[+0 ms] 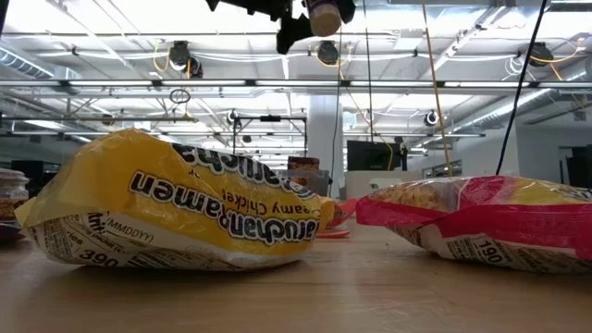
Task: Pick & Place Food Item
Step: Put the violet seasoning bottle into the right black bin
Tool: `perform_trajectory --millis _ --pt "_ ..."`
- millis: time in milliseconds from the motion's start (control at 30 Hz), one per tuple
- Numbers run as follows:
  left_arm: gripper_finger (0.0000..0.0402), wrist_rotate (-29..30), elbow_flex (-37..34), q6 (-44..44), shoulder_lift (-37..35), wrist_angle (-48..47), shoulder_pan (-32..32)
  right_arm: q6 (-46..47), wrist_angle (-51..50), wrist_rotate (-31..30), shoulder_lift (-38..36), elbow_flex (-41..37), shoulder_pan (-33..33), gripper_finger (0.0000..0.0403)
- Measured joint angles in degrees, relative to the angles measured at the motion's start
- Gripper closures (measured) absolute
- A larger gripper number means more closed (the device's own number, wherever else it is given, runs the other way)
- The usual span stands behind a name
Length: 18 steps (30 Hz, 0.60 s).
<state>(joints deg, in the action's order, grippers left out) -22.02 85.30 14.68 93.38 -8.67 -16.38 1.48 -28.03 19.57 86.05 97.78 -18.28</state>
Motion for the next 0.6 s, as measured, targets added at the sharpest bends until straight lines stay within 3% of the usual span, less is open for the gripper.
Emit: perform_trajectory --millis 300,600 --pt "0.0194 0.2 0.0 -1.5 0.0 0.0 0.0 0.6 0.0 -0.1 0.0 0.0 0.0 0.0196" --pt "0.0194 0.2 0.0 -1.3 0.0 0.0 0.0 0.4 0.0 -0.1 0.0 0.0 0.0 0.0195"
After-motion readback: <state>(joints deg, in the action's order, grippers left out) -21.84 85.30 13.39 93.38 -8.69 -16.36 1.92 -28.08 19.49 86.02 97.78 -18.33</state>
